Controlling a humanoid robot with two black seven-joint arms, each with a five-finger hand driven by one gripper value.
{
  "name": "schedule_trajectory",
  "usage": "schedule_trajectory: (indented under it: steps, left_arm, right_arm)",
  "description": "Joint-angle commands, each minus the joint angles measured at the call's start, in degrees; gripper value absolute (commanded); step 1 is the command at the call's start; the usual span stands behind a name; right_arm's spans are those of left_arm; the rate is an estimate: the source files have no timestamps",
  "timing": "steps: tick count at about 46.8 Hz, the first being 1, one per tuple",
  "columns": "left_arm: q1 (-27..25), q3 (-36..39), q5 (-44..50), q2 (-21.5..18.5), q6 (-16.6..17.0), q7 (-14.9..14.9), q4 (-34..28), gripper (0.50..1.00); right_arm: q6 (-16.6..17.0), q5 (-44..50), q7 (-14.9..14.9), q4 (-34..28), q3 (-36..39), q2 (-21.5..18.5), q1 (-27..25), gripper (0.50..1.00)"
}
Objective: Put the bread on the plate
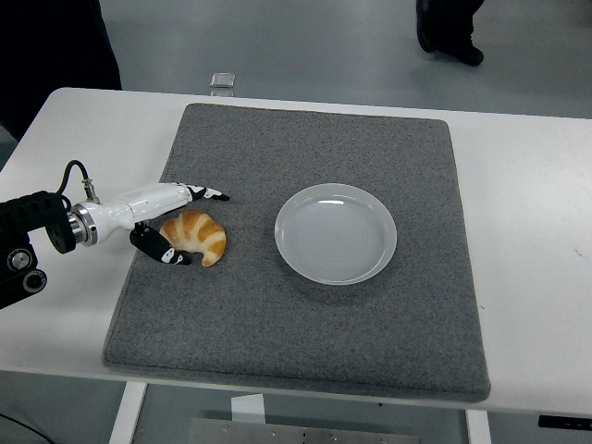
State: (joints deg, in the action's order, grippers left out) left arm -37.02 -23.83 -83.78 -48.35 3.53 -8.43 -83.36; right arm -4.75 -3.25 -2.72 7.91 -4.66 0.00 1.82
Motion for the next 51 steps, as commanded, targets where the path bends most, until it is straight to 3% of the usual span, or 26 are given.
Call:
schedule_trajectory:
  steps: [1, 18, 24, 28, 35, 37, 39, 41, 51]
  left_arm:
    - [-0.2, 0.0, 0.0, 0.9, 0.0, 0.0, 1.1, 0.999]
    - [-0.6, 0.0, -0.1, 1.2, 0.0, 0.0, 1.5, 0.981]
    - [-0.5, 0.0, -0.1, 1.1, 0.0, -0.1, 1.4, 0.896]
    - [-0.3, 0.2, -0.1, 1.0, -0.2, -0.2, 1.1, 0.891]
    - [-0.3, 0.7, -0.2, 1.0, -0.2, -0.2, 1.0, 0.737]
    - [-0.3, 0.8, -0.2, 0.9, -0.2, -0.3, 0.9, 0.665]
    - [-0.3, 0.8, -0.4, 0.9, -0.2, -0.4, 1.0, 0.562]
    - [-0.3, 0.8, -1.1, 0.7, -0.2, -0.5, 0.9, 0.508]
    - [-0.6, 0.4, -3.7, 0.5, -0.1, -1.8, 0.9, 0.500]
  right_arm:
    - [0.0, 0.0, 0.0, 0.0, 0.0, 0.0, -0.1, 0.952]
    - [0.0, 0.0, 0.0, 0.0, 0.0, 0.0, 0.0, 0.952]
    - [0.0, 0.0, 0.0, 0.0, 0.0, 0.0, -0.1, 0.952]
    - [0.0, 0.0, 0.0, 0.0, 0.0, 0.0, 0.0, 0.952]
    - [0.0, 0.0, 0.0, 0.0, 0.0, 0.0, -0.1, 0.952]
    - [0.0, 0.0, 0.0, 0.0, 0.0, 0.0, 0.0, 0.952]
    - [0.0, 0.0, 0.0, 0.0, 0.0, 0.0, -0.1, 0.952]
    - [0.0, 0.0, 0.0, 0.0, 0.0, 0.0, -0.1, 0.952]
    - [0.0, 0.0, 0.0, 0.0, 0.0, 0.0, 0.0, 0.952]
